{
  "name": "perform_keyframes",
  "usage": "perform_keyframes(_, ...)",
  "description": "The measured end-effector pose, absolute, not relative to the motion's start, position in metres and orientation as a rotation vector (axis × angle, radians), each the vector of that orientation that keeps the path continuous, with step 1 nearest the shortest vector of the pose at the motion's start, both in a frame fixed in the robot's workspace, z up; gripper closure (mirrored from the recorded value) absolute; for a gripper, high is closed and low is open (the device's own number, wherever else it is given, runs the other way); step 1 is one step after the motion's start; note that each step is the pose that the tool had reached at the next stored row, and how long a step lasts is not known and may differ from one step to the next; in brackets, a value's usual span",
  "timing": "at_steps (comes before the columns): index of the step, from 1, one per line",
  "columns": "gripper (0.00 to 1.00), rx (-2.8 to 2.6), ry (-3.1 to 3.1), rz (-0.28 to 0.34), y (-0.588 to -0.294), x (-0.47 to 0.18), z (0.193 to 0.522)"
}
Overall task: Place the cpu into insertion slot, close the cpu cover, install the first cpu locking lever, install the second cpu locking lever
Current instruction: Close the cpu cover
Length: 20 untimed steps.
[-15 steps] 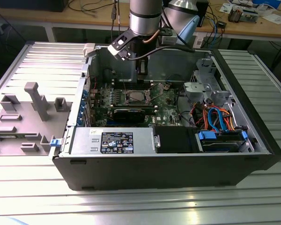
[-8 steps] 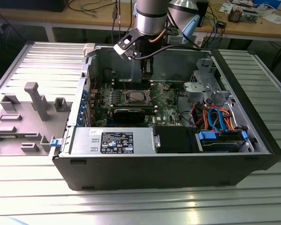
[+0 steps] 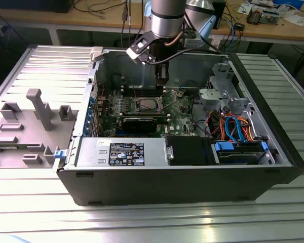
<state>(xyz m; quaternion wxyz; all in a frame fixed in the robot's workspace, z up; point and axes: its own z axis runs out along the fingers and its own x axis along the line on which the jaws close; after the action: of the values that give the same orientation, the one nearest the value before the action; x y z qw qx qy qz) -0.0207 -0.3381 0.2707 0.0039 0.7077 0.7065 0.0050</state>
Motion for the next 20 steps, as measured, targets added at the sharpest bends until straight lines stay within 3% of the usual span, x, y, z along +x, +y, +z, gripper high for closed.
perform_keyframes(20, 0.89, 2.218, 2.214, 0.016, -0.3381, -0.0137, 0.2707)
